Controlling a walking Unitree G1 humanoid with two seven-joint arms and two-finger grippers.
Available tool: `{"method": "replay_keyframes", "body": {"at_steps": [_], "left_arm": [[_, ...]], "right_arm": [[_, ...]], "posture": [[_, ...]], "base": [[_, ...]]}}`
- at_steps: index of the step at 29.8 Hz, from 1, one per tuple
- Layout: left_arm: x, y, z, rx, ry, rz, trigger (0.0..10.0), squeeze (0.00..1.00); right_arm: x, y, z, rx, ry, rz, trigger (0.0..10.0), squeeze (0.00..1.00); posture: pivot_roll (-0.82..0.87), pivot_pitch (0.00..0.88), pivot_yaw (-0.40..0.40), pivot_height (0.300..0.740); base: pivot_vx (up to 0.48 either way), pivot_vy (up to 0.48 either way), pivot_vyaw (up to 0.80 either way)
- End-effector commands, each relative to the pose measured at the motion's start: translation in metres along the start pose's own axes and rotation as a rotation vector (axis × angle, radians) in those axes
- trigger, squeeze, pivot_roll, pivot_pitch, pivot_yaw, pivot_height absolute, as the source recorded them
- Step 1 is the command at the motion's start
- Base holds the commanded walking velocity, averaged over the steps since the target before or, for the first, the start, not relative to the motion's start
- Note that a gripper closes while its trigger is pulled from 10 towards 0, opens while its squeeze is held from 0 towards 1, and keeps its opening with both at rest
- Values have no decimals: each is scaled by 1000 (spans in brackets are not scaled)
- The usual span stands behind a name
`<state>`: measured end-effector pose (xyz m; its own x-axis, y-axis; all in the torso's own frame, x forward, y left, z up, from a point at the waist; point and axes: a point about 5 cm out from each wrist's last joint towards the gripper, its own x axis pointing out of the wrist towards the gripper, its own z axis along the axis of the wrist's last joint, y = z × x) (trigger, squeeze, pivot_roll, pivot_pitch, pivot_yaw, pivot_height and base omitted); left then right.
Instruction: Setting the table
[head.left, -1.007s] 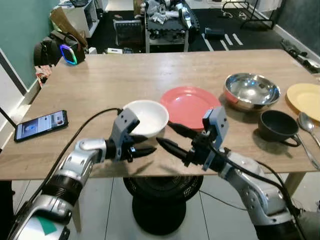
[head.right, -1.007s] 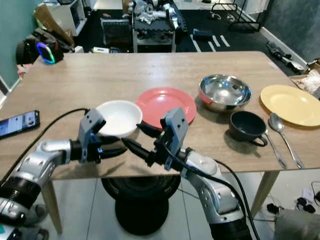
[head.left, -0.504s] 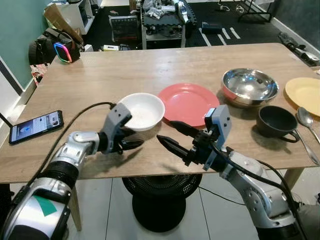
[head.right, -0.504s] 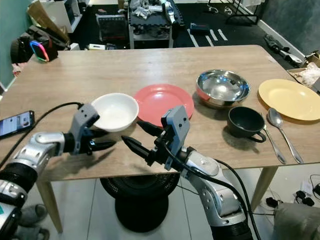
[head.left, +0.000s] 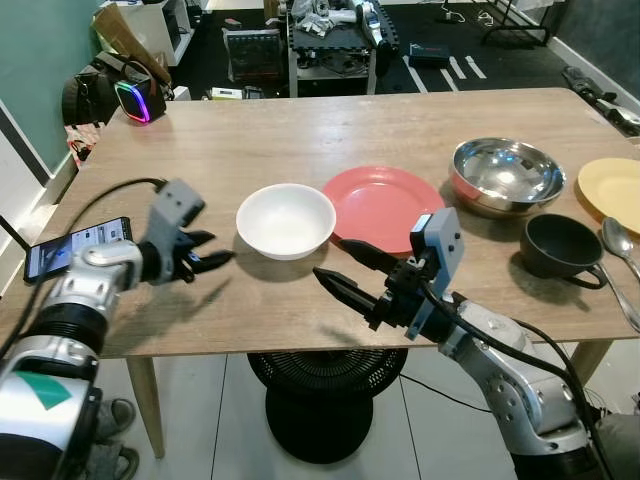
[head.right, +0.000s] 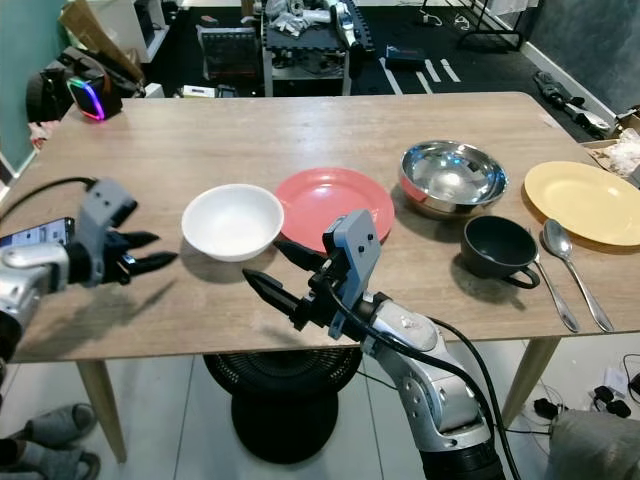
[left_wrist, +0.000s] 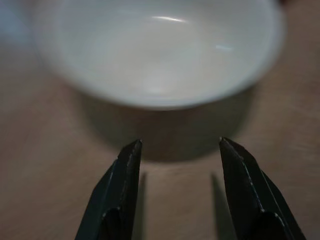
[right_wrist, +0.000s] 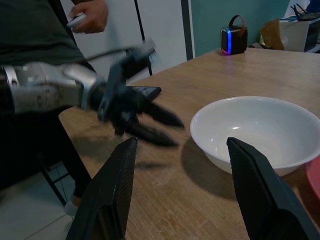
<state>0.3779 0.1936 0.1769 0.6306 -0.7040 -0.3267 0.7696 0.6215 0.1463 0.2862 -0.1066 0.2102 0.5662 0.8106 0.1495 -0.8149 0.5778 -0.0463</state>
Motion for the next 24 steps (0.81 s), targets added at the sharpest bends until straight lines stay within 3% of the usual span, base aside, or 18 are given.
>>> {"method": "replay_keyframes", "body": {"at_steps": [1, 10, 17, 24], "left_arm": [[8, -12, -6, 22, 25, -80, 10000, 0], [45, -39, 12, 139, 26, -212, 10000, 0], [51, -38, 26, 231, 45, -214, 10000, 0], [46, -25, 32, 314, 97, -114, 10000, 0]], "right_arm": [[0, 1, 2, 1, -10, -3, 10000, 0], [3, 5, 5, -7, -29, -25, 10000, 0], [2, 8, 6, -3, -36, -34, 10000, 0], [1, 10, 7, 3, -41, -40, 10000, 0]], "posture": [[-19, 116, 132, 740], [-37, 141, 159, 740], [-44, 156, 172, 740], [-42, 170, 181, 740]], "base": [[0, 0, 0], [0, 0, 0], [0, 0, 0], [0, 0, 0]]}}
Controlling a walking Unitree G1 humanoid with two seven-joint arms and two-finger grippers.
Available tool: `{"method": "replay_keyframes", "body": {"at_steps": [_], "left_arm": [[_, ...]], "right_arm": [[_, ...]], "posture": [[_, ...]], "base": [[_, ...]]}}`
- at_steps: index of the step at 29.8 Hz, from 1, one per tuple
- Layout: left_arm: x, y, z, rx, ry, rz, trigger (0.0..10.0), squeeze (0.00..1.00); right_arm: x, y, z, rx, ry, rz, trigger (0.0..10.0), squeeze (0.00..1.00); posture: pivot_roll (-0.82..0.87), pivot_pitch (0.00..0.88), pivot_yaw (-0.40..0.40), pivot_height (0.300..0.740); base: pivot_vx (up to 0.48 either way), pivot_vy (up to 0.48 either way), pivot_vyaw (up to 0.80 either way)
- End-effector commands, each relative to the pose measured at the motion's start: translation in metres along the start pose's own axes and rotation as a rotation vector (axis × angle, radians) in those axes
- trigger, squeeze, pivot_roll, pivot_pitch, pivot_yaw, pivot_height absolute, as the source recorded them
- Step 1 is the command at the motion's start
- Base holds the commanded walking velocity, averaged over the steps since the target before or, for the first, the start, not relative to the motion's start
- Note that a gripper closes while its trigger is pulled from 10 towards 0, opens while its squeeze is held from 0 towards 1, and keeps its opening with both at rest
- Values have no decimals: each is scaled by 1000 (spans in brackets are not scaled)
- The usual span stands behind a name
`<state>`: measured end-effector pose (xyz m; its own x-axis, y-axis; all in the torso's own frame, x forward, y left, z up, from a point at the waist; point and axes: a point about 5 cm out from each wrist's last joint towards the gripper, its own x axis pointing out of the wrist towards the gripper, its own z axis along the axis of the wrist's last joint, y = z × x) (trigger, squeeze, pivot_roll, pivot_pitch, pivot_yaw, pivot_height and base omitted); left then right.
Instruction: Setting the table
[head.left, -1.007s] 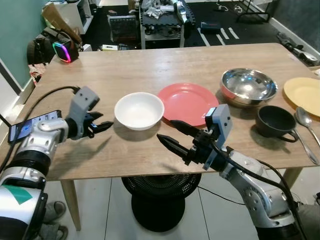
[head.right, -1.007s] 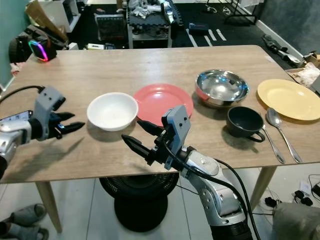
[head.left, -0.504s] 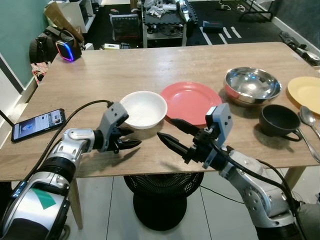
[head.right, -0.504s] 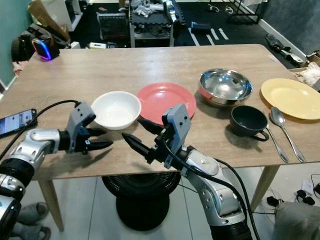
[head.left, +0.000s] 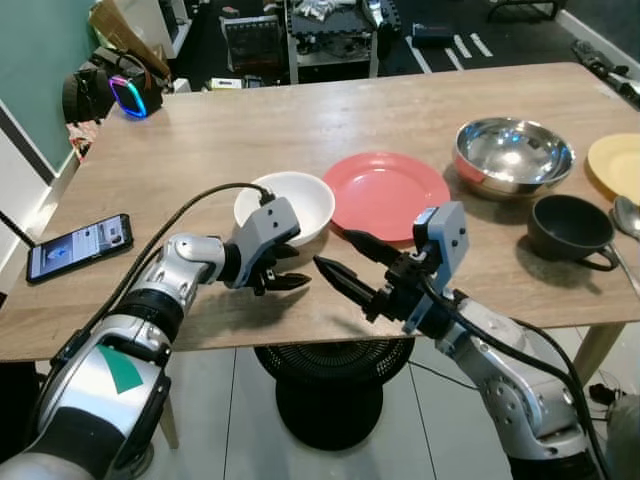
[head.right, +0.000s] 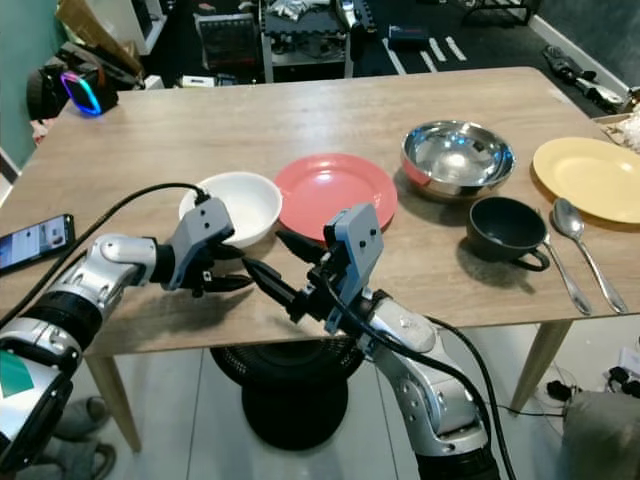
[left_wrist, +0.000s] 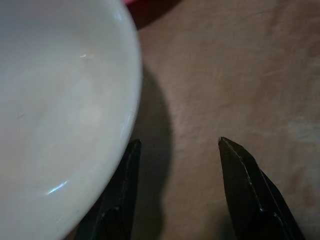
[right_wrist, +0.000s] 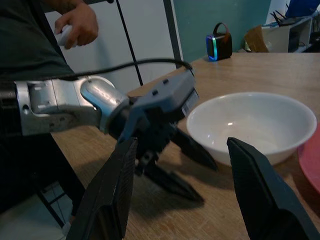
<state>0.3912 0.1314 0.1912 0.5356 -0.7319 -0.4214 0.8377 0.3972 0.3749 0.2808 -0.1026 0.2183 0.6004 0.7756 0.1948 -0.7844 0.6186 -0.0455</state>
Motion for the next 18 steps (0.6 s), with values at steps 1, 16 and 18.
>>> {"method": "replay_keyframes", "body": {"at_steps": [1, 16, 18], "left_arm": [[-5, 4, -6, 21, 48, 25, 10000, 0], [-65, 55, -14, 118, 141, 445, 10000, 0], [-60, 51, -12, 105, 114, 377, 10000, 0]], "right_arm": [[-1, 5, -2, 13, 3, 9, 10000, 0], [-4, 6, -3, 36, 0, 0, 10000, 0], [-4, 6, -4, 35, 0, -1, 10000, 0]], "posture": [[-40, 172, 182, 740], [-16, 171, 181, 740], [-14, 166, 182, 740]], "base": [[0, 0, 0], [0, 0, 0], [0, 0, 0]]}}
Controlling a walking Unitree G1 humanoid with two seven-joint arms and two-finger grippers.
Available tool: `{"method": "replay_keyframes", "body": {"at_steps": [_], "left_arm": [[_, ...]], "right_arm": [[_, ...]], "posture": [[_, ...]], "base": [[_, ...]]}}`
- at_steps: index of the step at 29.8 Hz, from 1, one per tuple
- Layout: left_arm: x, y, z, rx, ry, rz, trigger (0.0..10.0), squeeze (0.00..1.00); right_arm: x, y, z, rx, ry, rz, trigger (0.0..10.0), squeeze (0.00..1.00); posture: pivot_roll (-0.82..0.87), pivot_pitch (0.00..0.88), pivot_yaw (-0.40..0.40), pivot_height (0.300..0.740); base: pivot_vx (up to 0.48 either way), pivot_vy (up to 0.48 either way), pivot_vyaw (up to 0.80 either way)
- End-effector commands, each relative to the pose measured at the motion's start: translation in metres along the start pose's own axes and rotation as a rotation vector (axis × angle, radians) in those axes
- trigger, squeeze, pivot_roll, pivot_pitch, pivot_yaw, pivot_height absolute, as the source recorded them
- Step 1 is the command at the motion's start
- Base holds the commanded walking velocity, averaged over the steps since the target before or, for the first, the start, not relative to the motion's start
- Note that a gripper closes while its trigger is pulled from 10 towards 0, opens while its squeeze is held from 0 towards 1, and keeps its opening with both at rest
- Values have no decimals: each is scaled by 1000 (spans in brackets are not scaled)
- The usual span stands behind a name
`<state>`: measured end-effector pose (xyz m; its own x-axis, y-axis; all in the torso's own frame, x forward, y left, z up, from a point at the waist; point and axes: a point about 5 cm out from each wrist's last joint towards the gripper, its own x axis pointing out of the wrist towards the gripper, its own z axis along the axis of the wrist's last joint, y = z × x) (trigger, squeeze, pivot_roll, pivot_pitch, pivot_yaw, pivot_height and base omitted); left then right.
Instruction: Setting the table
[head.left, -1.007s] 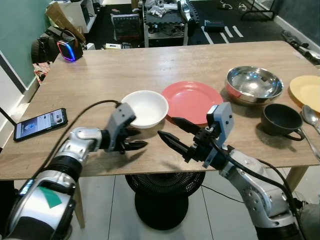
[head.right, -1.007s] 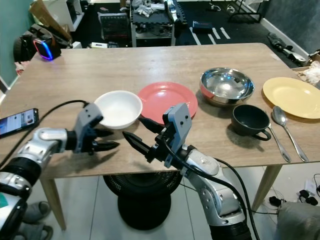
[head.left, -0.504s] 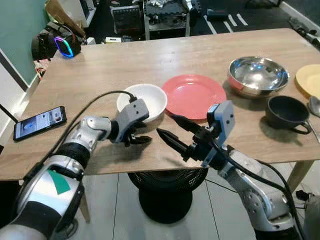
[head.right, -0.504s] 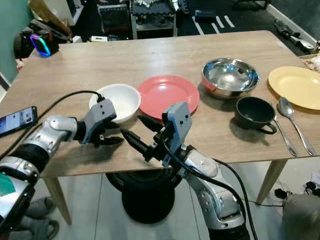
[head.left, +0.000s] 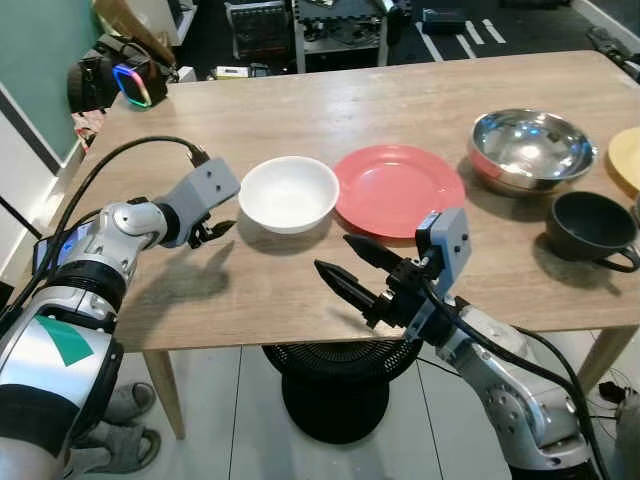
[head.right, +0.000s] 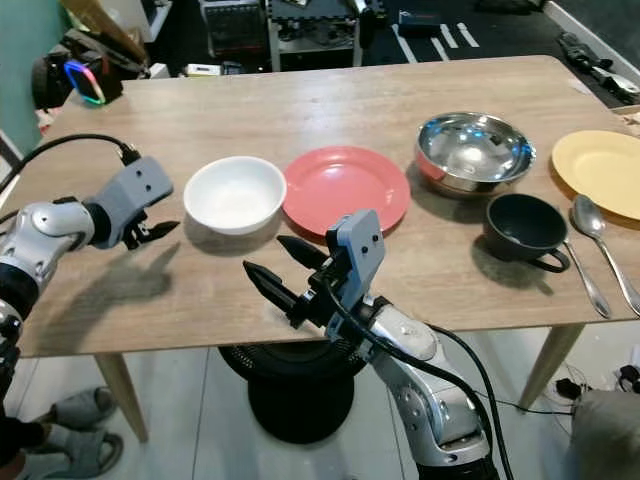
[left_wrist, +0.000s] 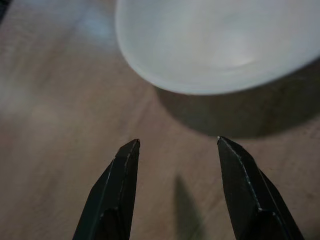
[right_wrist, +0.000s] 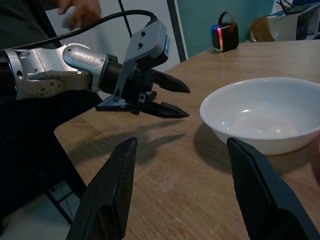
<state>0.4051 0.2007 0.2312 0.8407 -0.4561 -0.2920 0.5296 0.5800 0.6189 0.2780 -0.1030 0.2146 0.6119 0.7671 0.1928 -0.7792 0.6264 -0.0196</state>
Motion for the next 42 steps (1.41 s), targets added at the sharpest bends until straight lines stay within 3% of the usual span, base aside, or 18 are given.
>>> {"method": "replay_keyframes", "body": {"at_steps": [1, 6, 7, 10, 12, 17, 22, 27, 34, 42], "left_arm": [[0, -6, -4, -15, -4, -72, 10000, 0], [5, -20, 4, -70, -93, -183, 10000, 0], [8, -25, 10, -108, -153, -198, 10000, 0], [12, -29, 24, -182, -275, -163, 10000, 0], [12, -35, 43, -258, -399, -82, 10000, 0], [7, -45, 52, -338, -452, -15, 10000, 0], [-2, -72, 51, -449, -444, -2, 10000, 0], [-7, -93, 50, -464, -417, -21, 10000, 0], [-13, -89, 56, -434, -414, 150, 10000, 0], [-30, -76, 45, -505, -387, 274, 10000, 0]], "right_arm": [[-1, 4, -1, 11, -3, 13, 10000, 0], [0, 3, 1, 7, -12, 8, 10000, 0], [-1, 2, 2, 2, -17, -1, 10000, 0], [0, 0, 4, -29, -36, -50, 10000, 0], [6, -8, 15, -82, -114, -211, 10000, 0], [9, -18, 20, -94, -172, -346, 10000, 0], [10, -27, 18, -91, -189, -415, 10000, 0], [11, -29, 16, -89, -195, -435, 10000, 0], [2, -41, 11, -160, -200, -588, 10000, 0], [-10, -44, 9, -159, -214, -683, 10000, 0]], "posture": [[-15, 163, 183, 740], [-16, 147, 180, 740], [-17, 141, 176, 740], [-13, 125, 167, 740], [-9, 113, 159, 740], [-1, 92, 152, 740], [9, 61, 151, 740], [3, 44, 146, 740], [-12, 18, 145, 740], [-9, 17, 137, 740]], "base": [[0, 0, 0], [0, 0, 0], [0, 0, 0], [0, 0, 0], [0, 0, 0], [0, 0, 0], [0, 0, 0], [0, 0, 0], [0, 0, 0], [0, 0, 0]]}}
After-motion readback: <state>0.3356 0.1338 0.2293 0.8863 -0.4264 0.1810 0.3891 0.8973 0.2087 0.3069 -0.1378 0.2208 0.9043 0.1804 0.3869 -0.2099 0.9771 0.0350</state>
